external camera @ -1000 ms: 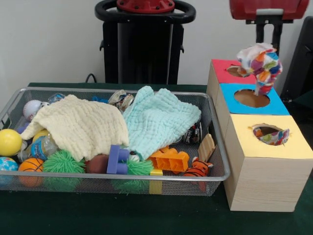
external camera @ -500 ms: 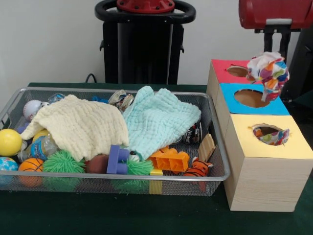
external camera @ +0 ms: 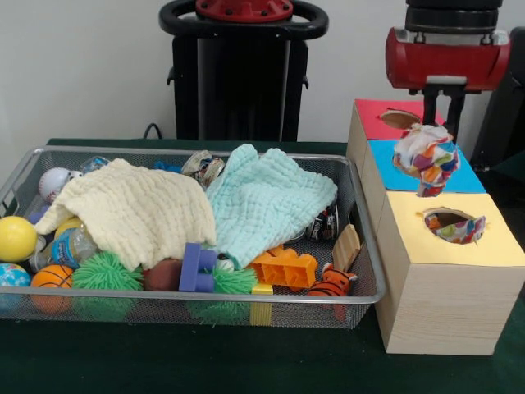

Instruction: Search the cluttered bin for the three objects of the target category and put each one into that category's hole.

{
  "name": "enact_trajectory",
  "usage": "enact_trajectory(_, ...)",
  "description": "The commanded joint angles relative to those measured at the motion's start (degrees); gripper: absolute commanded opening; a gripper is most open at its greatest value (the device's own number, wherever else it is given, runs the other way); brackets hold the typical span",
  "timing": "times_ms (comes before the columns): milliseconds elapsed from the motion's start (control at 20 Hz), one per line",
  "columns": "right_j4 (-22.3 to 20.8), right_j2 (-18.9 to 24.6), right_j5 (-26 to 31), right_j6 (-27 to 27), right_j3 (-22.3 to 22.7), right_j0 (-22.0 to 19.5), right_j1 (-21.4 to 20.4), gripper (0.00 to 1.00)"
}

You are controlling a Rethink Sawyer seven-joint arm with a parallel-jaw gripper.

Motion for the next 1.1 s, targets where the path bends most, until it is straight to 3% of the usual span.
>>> enact_trajectory(50, 1.83, -2.31, 0.18, 14.76, -0.80, 2.86, 3.82, 0.00)
enact_trajectory(650, 6.14, -6.45, -2.09, 18.02, -4.27, 9.39, 8.75, 0.00)
enact_trajectory(1100, 7.49, -6.42, -6.61, 13.37, -8.18, 7.63, 14.57, 0.00)
